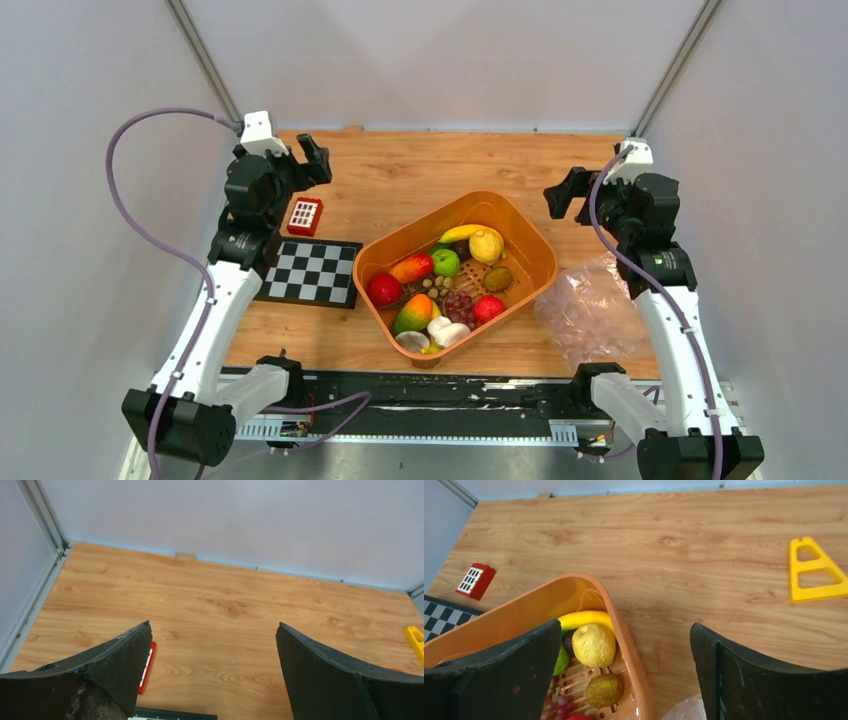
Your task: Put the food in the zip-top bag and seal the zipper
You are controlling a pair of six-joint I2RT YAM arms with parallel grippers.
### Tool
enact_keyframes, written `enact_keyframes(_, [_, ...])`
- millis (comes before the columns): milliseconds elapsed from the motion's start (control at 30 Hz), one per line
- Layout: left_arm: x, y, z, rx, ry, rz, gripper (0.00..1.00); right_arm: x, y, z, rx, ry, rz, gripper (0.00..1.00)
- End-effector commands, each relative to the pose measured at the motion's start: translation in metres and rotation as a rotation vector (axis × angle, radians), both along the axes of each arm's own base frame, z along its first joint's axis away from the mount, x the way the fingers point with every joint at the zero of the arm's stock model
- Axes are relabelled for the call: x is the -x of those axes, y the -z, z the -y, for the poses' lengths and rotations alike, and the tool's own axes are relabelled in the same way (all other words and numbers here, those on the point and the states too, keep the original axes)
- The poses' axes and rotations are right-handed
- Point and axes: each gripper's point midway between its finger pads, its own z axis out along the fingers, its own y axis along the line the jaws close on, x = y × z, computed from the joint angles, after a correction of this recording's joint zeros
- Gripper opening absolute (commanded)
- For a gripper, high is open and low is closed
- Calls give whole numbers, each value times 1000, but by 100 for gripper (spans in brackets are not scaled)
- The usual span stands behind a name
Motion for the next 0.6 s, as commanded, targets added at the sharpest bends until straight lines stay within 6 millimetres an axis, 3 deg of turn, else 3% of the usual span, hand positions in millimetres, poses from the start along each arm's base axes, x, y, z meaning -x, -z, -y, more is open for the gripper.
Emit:
enact_keyframes(0, [-5,3,-13,73,-86,7,100,10,8,-20,-98,-85,-44,100])
enact_keyframes(133, [12,21,-14,173,-114,-63,100,36,8,-56,-154,-319,-53,100])
enact_keyframes(267, [30,27,-10,217,-73,11,100,77,12,-89,-292,-536,-97,100])
enact_keyframes(367, [40,27,6,170,44,58,100,102,21,-95,-305,-599,-138,100])
enact_keyframes(567, [45,55,34,129,209,-57,100,161,28,-115,-345,-778,-237,100])
